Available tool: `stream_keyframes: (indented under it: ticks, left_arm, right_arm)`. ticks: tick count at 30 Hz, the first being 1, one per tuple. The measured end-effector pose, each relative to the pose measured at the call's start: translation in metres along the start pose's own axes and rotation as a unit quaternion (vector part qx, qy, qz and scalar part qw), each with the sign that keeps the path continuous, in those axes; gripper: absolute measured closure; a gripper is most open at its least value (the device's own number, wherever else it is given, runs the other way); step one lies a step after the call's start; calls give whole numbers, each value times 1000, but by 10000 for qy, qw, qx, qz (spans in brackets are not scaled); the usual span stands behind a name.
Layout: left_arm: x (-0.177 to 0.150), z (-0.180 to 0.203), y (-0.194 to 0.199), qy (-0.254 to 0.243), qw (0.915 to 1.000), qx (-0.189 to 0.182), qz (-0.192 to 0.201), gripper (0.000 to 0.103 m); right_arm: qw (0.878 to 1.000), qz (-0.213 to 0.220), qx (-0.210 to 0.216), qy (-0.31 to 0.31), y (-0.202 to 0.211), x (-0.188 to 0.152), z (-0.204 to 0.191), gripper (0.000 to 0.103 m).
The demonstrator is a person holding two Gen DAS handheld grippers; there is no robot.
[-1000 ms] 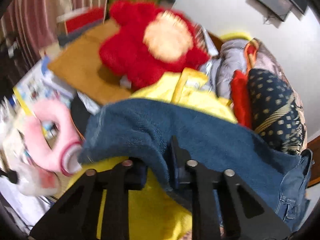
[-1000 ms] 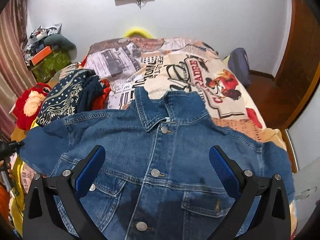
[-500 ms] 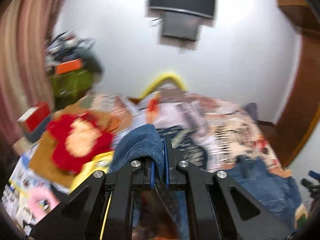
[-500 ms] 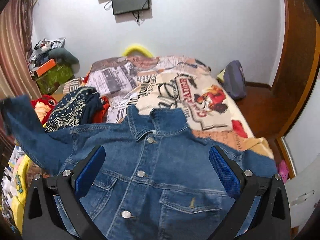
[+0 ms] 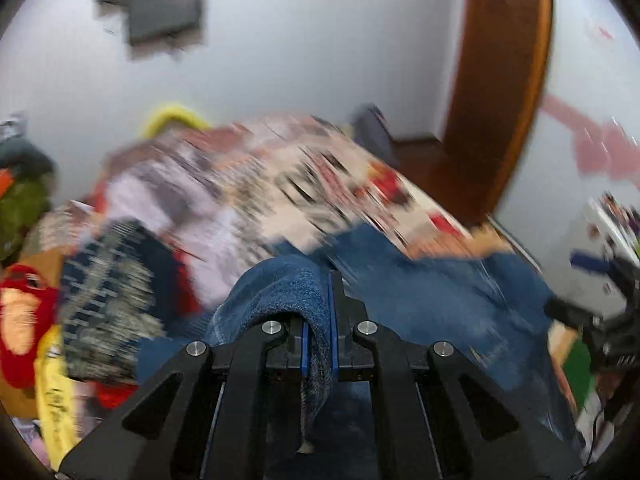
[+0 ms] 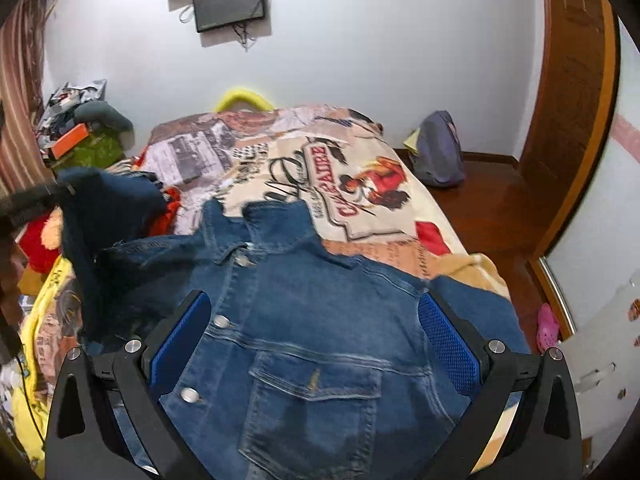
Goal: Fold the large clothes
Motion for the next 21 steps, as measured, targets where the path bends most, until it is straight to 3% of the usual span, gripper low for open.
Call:
stream_keyframes:
  ticks: [7, 11, 14, 18, 21]
  left_arm:
    - [-43, 70, -72, -592, 9901, -443, -1191, 96]
    - [-59, 88, -76, -993, 9862, -269, -1298, 90]
    - [-64, 83, -71, -937, 9849, -398, -1398, 77]
    - [-64, 67, -41, -853, 9887, -441, -1148, 65]
    - [-63, 47, -13, -801, 9932, -210, -815, 49]
  right_arm:
    - [9993, -340, -169, 11, -15, -20, 16, 0]
    - [9989, -426, -185, 105, -17, -28, 17, 0]
    - [9987, -445, -194, 183, -17, -29, 13, 0]
    - [9989, -356, -114, 284, -12, -23, 3, 0]
    - [9989, -248, -26, 397, -7, -16, -11, 0]
Point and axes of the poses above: each gripper's, at about its wrist camera, not at the fingertips, and y roughly against the way its jaws point, z to its right, x to its top, the point moved 4 cm from there along -y, roughly the way its jaws point, and after that the axes turned 12 degrees about -z, right-handed, at the moved point
